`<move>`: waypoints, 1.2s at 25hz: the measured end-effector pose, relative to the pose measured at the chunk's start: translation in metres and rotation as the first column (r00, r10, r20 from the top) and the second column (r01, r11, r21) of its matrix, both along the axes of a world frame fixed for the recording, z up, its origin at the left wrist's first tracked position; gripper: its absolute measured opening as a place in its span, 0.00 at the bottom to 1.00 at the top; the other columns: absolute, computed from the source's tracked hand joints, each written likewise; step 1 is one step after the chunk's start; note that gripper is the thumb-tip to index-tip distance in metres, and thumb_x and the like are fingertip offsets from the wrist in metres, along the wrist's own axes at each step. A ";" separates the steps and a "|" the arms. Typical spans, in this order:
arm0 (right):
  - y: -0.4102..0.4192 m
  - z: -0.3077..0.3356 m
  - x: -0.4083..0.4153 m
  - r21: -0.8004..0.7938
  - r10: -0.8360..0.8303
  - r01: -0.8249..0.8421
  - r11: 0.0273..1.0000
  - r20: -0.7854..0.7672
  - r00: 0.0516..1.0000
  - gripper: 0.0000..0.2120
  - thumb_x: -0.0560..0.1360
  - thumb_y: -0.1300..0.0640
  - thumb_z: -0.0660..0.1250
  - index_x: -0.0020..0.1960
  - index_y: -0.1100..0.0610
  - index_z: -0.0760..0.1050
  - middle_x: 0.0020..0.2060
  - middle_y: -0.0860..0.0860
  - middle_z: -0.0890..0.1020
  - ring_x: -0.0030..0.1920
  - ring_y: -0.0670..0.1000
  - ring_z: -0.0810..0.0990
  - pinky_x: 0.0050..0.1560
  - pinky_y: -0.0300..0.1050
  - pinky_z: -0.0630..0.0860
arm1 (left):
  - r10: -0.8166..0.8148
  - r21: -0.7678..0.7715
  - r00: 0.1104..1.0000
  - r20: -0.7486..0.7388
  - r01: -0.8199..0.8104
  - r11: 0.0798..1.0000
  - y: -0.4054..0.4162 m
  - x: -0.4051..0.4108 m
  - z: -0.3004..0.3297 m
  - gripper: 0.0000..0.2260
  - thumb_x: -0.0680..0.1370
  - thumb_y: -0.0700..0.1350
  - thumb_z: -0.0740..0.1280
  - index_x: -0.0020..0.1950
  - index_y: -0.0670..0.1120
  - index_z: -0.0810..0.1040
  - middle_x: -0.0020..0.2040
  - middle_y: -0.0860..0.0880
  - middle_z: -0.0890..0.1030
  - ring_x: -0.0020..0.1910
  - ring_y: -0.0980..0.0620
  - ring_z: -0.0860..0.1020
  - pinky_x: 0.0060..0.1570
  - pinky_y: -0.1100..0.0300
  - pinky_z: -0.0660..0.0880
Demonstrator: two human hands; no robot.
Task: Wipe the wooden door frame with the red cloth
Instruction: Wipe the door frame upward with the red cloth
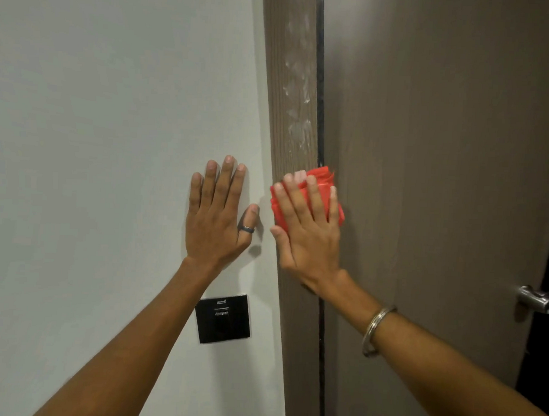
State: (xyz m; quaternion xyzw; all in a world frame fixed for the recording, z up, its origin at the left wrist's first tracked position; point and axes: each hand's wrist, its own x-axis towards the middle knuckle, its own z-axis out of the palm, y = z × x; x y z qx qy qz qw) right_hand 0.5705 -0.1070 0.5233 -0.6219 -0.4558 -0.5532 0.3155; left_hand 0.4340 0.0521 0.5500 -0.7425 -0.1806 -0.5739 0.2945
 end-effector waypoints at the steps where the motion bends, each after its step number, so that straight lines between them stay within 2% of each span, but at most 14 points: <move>1: -0.001 0.001 0.002 -0.031 -0.016 0.017 0.999 0.052 0.999 0.30 0.85 0.41 0.51 0.84 0.50 0.55 0.85 0.51 0.56 0.86 0.57 0.51 0.84 0.66 0.45 | -0.009 -0.003 1.000 0.001 0.009 1.000 -0.001 0.000 0.000 0.33 0.85 0.60 0.53 0.85 0.46 0.51 0.86 0.43 0.52 0.85 0.41 0.50 0.84 0.47 0.41; 3: -0.006 0.010 0.007 -0.101 -0.024 0.046 0.994 0.204 0.979 0.30 0.84 0.43 0.55 0.84 0.49 0.58 0.84 0.51 0.60 0.85 0.57 0.53 0.84 0.67 0.48 | -0.015 -0.009 1.000 -0.007 0.015 1.000 -0.002 -0.001 -0.002 0.33 0.84 0.59 0.54 0.85 0.46 0.51 0.86 0.43 0.52 0.85 0.41 0.50 0.84 0.46 0.42; 5: -0.007 0.041 0.013 -0.041 -0.001 0.008 0.999 0.158 0.987 0.29 0.83 0.44 0.57 0.83 0.49 0.60 0.84 0.51 0.60 0.85 0.56 0.52 0.84 0.65 0.46 | -0.006 -0.009 1.000 0.001 0.006 1.000 -0.002 -0.001 0.000 0.33 0.84 0.60 0.54 0.85 0.46 0.51 0.86 0.43 0.52 0.85 0.41 0.49 0.84 0.45 0.43; 7: 0.000 0.060 0.009 0.021 0.006 -0.009 1.000 0.105 0.994 0.29 0.84 0.42 0.55 0.83 0.49 0.60 0.84 0.51 0.61 0.85 0.56 0.52 0.85 0.65 0.44 | -0.019 -0.005 1.000 0.006 0.019 1.000 0.000 0.001 -0.002 0.34 0.84 0.60 0.54 0.85 0.46 0.51 0.86 0.44 0.51 0.85 0.42 0.49 0.84 0.44 0.44; 11: -0.001 0.055 0.014 -0.073 0.025 -0.010 0.997 0.206 0.978 0.30 0.84 0.39 0.51 0.84 0.49 0.59 0.84 0.52 0.60 0.85 0.58 0.53 0.83 0.70 0.45 | -0.006 -0.009 1.000 -0.009 0.006 1.000 -0.001 0.000 0.001 0.34 0.84 0.60 0.54 0.85 0.46 0.52 0.86 0.44 0.52 0.85 0.41 0.50 0.84 0.43 0.45; 15: -0.019 0.085 0.037 -0.212 0.013 0.110 0.971 0.506 0.862 0.29 0.84 0.40 0.53 0.83 0.48 0.60 0.83 0.53 0.63 0.84 0.59 0.58 0.83 0.70 0.50 | -0.016 0.007 0.999 -0.045 0.017 1.000 -0.004 -0.006 0.014 0.33 0.84 0.58 0.56 0.85 0.45 0.53 0.86 0.43 0.52 0.85 0.41 0.49 0.84 0.42 0.45; 16: -0.019 0.093 0.036 -0.206 0.011 0.108 0.973 0.506 0.862 0.29 0.84 0.40 0.53 0.83 0.48 0.60 0.83 0.53 0.62 0.84 0.59 0.58 0.83 0.70 0.50 | -0.020 0.013 0.998 -0.052 0.021 1.000 -0.005 -0.007 0.023 0.33 0.84 0.58 0.56 0.85 0.45 0.53 0.86 0.42 0.52 0.85 0.41 0.49 0.84 0.42 0.45; 19: -0.016 0.093 0.020 -0.127 0.008 0.035 0.991 0.325 0.946 0.29 0.84 0.40 0.52 0.83 0.48 0.60 0.84 0.52 0.60 0.85 0.58 0.54 0.82 0.73 0.49 | -0.043 -0.004 0.999 -0.026 0.043 0.999 -0.009 -0.003 0.057 0.32 0.85 0.58 0.54 0.85 0.45 0.51 0.86 0.43 0.50 0.85 0.41 0.48 0.84 0.41 0.46; 22: -0.011 0.089 0.023 -0.136 0.023 0.029 0.990 0.363 0.932 0.28 0.84 0.42 0.52 0.83 0.48 0.60 0.84 0.51 0.60 0.85 0.56 0.54 0.82 0.71 0.49 | -0.068 -0.010 0.997 0.031 0.068 0.998 -0.002 0.001 0.093 0.32 0.85 0.59 0.52 0.86 0.47 0.49 0.87 0.44 0.47 0.86 0.44 0.46 0.84 0.41 0.47; 26: -0.001 0.103 0.014 -0.034 0.055 -0.048 0.998 0.207 0.977 0.27 0.83 0.43 0.57 0.81 0.45 0.63 0.83 0.47 0.61 0.86 0.53 0.53 0.84 0.69 0.49 | -0.051 -0.040 0.991 0.121 0.056 0.998 -0.004 0.009 0.118 0.33 0.84 0.60 0.50 0.86 0.47 0.50 0.86 0.44 0.48 0.86 0.43 0.46 0.83 0.38 0.48; 30: -0.002 0.145 0.009 -0.045 0.018 -0.009 0.999 0.218 0.976 0.28 0.84 0.43 0.54 0.82 0.45 0.61 0.84 0.48 0.60 0.86 0.54 0.51 0.84 0.69 0.47 | -0.044 -0.061 0.987 0.155 0.054 0.997 -0.009 0.018 0.123 0.33 0.83 0.61 0.50 0.86 0.48 0.49 0.87 0.45 0.47 0.86 0.43 0.45 0.83 0.38 0.47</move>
